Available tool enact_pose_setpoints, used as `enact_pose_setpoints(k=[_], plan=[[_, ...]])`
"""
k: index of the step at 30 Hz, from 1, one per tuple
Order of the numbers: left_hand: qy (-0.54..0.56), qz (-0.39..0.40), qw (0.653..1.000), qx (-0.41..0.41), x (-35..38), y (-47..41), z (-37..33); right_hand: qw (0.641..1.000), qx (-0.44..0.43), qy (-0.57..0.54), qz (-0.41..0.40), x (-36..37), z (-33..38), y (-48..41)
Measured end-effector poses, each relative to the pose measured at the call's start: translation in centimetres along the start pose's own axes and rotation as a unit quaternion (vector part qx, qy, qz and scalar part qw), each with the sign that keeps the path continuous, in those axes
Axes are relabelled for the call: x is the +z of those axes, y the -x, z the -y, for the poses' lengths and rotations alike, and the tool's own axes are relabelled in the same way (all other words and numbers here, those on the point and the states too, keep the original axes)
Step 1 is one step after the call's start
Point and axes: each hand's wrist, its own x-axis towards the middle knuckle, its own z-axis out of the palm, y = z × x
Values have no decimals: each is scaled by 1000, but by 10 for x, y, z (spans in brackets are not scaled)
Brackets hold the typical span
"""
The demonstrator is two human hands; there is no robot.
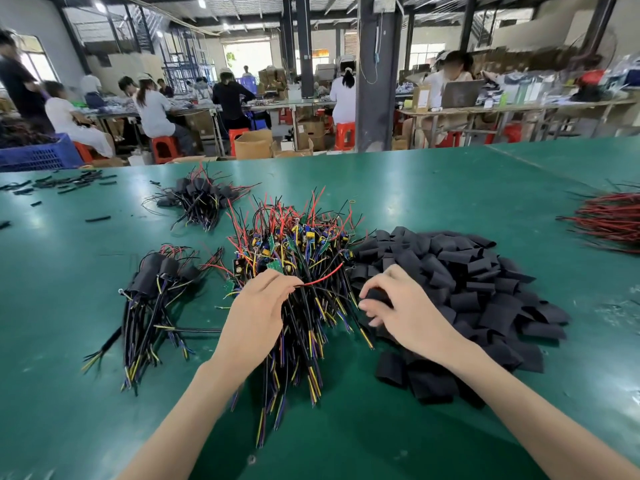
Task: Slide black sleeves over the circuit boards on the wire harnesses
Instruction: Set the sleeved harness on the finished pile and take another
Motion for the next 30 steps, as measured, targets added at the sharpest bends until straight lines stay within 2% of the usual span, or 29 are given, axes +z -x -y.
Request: enact_pose_setpoints(k=[3, 5, 7, 12, 14, 19, 26, 30], plan=[[21, 21, 1000, 2, -1, -1, 2, 999, 21, -27, -42, 0, 0, -3], [22, 26, 999, 6, -1, -2, 1, 998, 37, -28, -29, 0, -1, -4], [22, 29, 999, 21, -1, -2, 0, 999, 32, -29, -11, 0, -3, -3], [27, 21, 999, 14, 2, 0, -8, 998, 10, -40, -47, 3, -5, -3], [26, 5, 1000, -7, 2, 0, -11, 999, 25, -32, -32, 4, -6, -3], [25, -3, 999, -31, 4, -1, -12, 992, 62, -104, 24, 8, -9, -4], [33, -32, 998, -30, 8, 0, -14, 999, -33, -41, 12, 8, -10, 0], [35, -44, 998, -27, 9, 0, -13, 996, -68, 60, -10, 7, -8, 3]])
